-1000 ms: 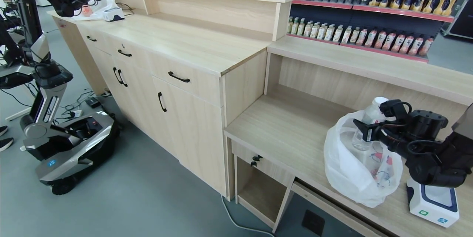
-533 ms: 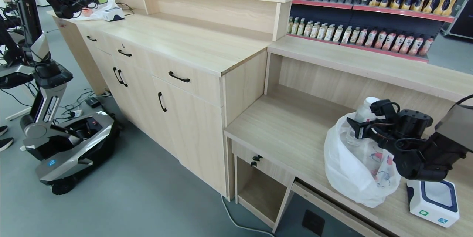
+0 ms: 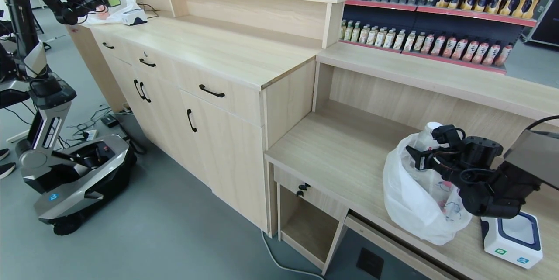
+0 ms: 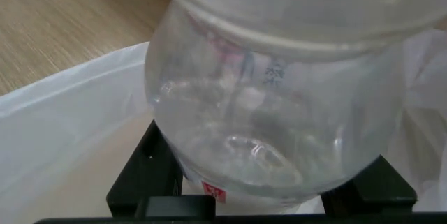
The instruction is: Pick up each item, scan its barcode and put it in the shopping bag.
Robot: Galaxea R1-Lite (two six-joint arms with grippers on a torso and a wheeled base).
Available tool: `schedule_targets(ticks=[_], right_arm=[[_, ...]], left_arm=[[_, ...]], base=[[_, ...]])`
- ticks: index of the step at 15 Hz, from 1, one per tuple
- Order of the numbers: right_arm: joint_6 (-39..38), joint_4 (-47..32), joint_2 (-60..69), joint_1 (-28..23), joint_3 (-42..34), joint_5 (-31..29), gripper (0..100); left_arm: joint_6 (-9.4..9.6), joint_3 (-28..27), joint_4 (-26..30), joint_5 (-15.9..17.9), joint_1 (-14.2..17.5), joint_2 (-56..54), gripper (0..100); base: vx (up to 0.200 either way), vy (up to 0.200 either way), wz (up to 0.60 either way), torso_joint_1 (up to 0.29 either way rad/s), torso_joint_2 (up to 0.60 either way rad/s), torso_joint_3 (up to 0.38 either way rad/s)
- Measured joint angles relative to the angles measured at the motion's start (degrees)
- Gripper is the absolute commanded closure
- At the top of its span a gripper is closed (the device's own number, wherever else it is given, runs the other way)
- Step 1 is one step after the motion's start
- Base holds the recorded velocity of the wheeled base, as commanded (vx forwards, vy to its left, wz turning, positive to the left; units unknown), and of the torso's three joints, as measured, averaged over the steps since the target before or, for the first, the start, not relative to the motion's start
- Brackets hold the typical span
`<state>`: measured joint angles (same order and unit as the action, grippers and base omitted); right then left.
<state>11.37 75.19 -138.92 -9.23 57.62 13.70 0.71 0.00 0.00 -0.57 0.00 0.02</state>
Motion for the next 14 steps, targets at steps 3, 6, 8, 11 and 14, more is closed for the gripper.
schedule_targets(ticks=[3,6,8,11,14], right_arm=[[0.11,0.02,-0.66,0.0,-0.21,-0.07,0],[0.15,-0.22,-0.72,-0.11,-0.22,-0.05,0],[-0.22,-1.07,0.44,-0.11,-0.49,-0.05,0],[-0.05,-3.71,6.78,0.17,-3.3,-0.11,0],[2.0,-4.25,15.36,-0.27,-9.81,-0.33,0]], left_arm=[[0.0,0.0,0.0,-0.02,0.0,0.0,100],[-0.02,0.0,0.02,-0.02,0.0,0.0,100],[0.0,0.0,0.0,0.0,0.0,0.0,100],[0.0,0.0,0.0,-0.02,0.0,0.0,100],[0.0,0.0,0.0,-0.02,0.0,0.0,100]], base=[[0.0,0.0,0.0,0.0,0.0,0.0],[0.0,0.0,0.0,0.0,0.0,0.0],[0.0,0.0,0.0,0.0,0.0,0.0],[0.0,0.0,0.0,0.0,0.0,0.0],[0.0,0.0,0.0,0.0,0.0,0.0]])
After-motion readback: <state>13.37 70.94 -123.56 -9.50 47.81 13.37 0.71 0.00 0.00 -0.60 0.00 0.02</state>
